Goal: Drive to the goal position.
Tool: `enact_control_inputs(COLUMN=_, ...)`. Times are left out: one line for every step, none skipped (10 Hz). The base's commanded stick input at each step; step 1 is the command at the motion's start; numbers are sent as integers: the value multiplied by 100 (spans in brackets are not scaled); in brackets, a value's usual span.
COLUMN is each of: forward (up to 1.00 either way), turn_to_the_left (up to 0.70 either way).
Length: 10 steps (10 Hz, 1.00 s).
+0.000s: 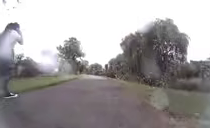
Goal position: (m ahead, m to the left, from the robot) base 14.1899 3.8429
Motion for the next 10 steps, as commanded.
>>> enact_control_inputs(forward=85, turn_to_the_left=0)
enact_control_inputs(forward=85, turn_to_the_left=0)
enact_control_inputs(forward=85, turn_to_the_left=0)
enact_control_inputs(forward=85, turn_to_the_left=0)
enact_control_inputs(forward=85, turn_to_the_left=0)
enact_control_inputs(forward=85, turn_to_the_left=0)
enact_control_inputs(forward=85, turn_to_the_left=0)
enact_control_inputs(forward=85, turn_to_the_left=0)
enact_control_inputs(forward=85, turn_to_the_left=0)
enact_control_inputs(forward=85, turn_to_the_left=0)
